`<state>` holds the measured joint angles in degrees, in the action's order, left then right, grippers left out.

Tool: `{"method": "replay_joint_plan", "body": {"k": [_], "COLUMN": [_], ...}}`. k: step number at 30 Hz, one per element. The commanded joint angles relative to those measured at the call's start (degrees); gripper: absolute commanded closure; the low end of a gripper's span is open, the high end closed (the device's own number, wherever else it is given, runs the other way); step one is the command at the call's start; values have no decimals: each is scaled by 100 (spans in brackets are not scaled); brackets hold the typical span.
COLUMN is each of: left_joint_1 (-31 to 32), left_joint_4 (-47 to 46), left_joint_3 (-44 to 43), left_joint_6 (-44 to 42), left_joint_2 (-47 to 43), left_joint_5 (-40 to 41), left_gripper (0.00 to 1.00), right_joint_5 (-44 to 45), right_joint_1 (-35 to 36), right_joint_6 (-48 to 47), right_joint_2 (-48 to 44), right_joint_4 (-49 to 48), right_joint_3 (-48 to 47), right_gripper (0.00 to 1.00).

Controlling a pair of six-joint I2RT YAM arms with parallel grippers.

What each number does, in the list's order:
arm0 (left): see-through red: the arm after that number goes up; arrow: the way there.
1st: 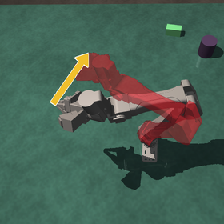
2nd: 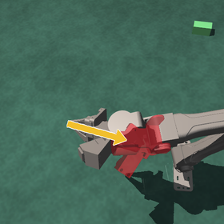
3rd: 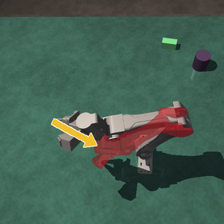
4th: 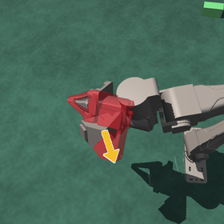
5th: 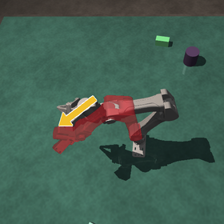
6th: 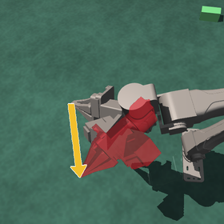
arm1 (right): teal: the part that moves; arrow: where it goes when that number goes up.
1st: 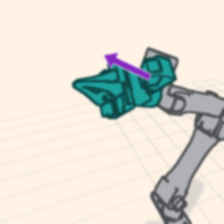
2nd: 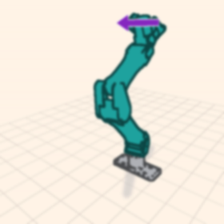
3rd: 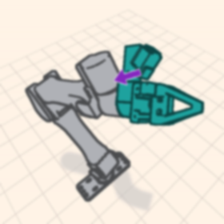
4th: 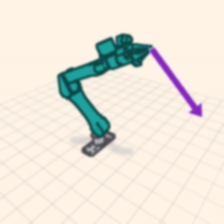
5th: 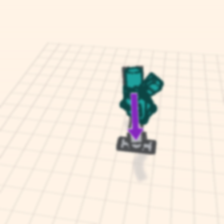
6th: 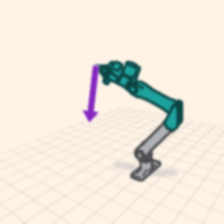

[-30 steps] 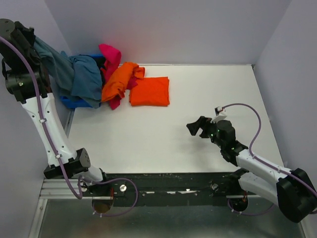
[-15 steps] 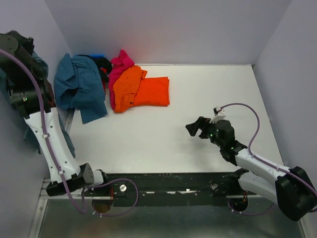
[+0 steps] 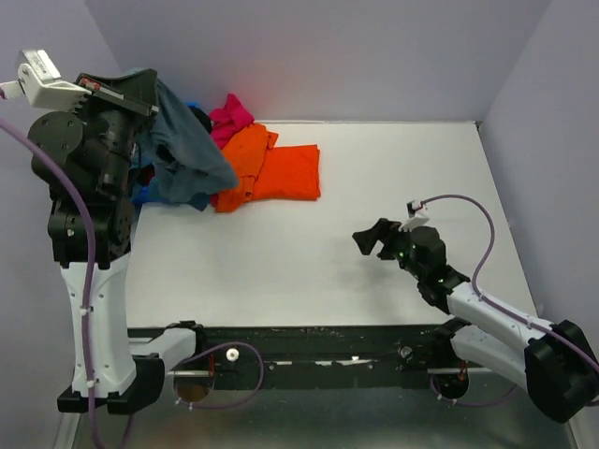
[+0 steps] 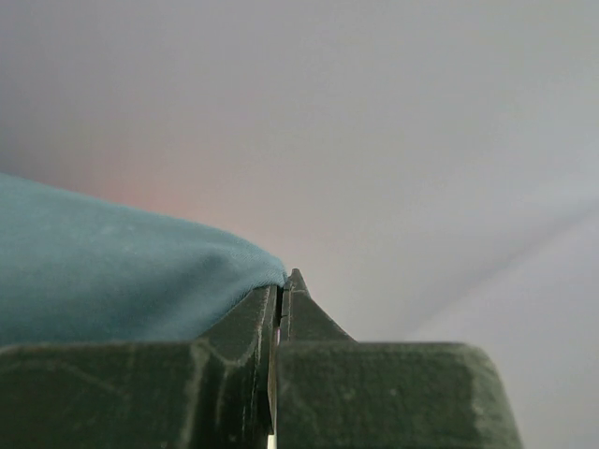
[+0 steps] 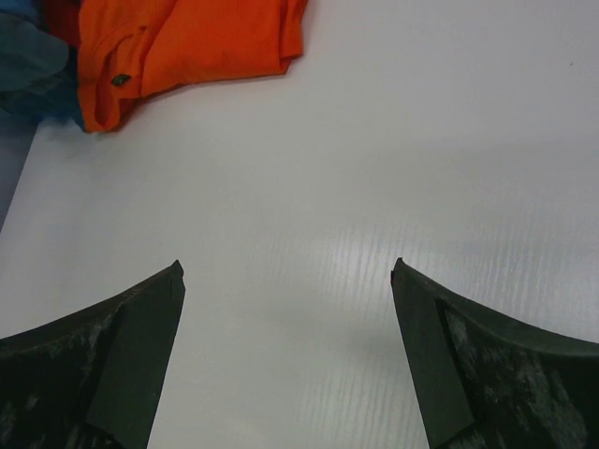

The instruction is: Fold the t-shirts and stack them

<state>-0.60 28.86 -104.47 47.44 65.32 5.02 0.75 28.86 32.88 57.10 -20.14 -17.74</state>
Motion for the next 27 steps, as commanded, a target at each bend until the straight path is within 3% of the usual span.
{"method": "replay_joint_plan", "body": {"k": [1, 8, 14, 18, 19, 20, 22, 23, 27], "left_joint_1": [735, 1947, 3722, 4374, 4489, 4568, 4674, 4674, 4421], "left_joint_4": [-1190, -1164, -628, -427, -243, 55, 1186, 1566, 2605], "left_joint_3": [-266, -706, -1690, -2243, -2419, -2612, -3174, -3333, -2985], "left_joint_6": [380, 284, -428, -622, -709, -823, -1156, -1280, -2185], "left_joint_2": [-108, 735, 1825, 2580, 2748, 2949, 3336, 3477, 3698], "left_joint_5": [-1467, -2171, -1601, -1513, -1469, -1268, -286, 92, 1683], "left_gripper": [100, 100, 100, 100, 95, 73, 20, 4, 1], "right_joint_5": [661, 1488, 2111, 2719, 2824, 2851, 2834, 2816, 2615], "right_joint_1": [-3, -3, -3, -3, -3, -3, 5, -3, -3], "right_joint_6": [-63, 25, 156, 315, 341, 333, 315, 280, 184], "right_joint_2": [-480, -1288, -1544, -1912, -2044, -2210, -2483, -2606, -2748], "right_joint_4": [115, 362, 764, 1170, 1188, 1188, 1118, 1065, 881], "right_joint_3": [42, 306, 280, 279, 340, 402, 560, 630, 763], "right_gripper": [1, 1, 1, 1, 1, 0, 0, 0, 0]}}
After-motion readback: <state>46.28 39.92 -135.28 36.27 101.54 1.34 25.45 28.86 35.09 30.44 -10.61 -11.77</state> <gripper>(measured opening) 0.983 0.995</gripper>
